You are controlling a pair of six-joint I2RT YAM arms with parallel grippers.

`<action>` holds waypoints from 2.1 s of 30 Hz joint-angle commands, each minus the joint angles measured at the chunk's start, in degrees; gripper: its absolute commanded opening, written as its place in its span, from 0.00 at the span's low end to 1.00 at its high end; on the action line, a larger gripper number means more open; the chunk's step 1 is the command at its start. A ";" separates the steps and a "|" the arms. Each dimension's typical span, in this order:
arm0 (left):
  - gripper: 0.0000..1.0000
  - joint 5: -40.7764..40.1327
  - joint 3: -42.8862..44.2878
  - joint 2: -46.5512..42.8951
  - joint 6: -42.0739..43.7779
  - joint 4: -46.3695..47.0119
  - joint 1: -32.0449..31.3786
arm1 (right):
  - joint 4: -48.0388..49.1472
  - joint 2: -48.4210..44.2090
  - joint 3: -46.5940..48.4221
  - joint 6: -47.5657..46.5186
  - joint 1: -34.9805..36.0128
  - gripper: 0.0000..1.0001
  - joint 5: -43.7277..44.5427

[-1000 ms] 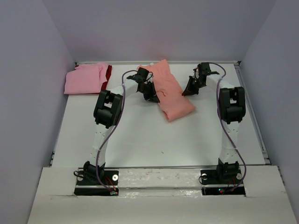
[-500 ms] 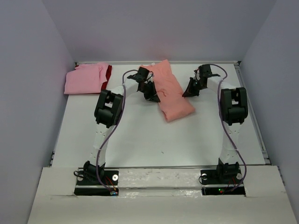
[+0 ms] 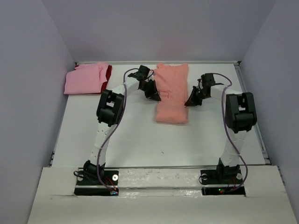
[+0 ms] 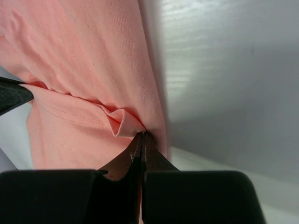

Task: Fold and stack the t-shirts
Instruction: Fold the folded rectangular tshirt in 1/3 of the way

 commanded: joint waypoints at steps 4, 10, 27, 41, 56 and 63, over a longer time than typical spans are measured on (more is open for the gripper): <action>0.00 -3.67 -0.06 1.08 4.96 -4.66 1.20 | 0.62 -5.43 -5.52 1.95 1.64 0.00 2.87; 0.00 -3.68 -0.50 0.29 5.58 -5.01 1.29 | 0.53 -6.40 -5.17 2.04 1.64 0.00 3.23; 0.00 -3.24 -0.68 -3.14 5.76 -4.57 1.11 | -1.40 -9.04 -2.10 2.21 1.64 0.06 1.56; 0.00 -1.83 1.96 -6.37 4.27 -6.86 1.20 | -1.14 -9.73 0.46 3.09 1.64 0.00 -0.38; 0.00 -1.48 3.89 -10.52 1.10 -6.86 1.11 | -1.31 -12.20 -0.34 2.92 1.64 0.00 0.15; 0.00 -1.39 9.15 -9.03 0.40 -8.61 1.11 | -3.07 -12.64 3.35 3.35 1.64 0.00 0.24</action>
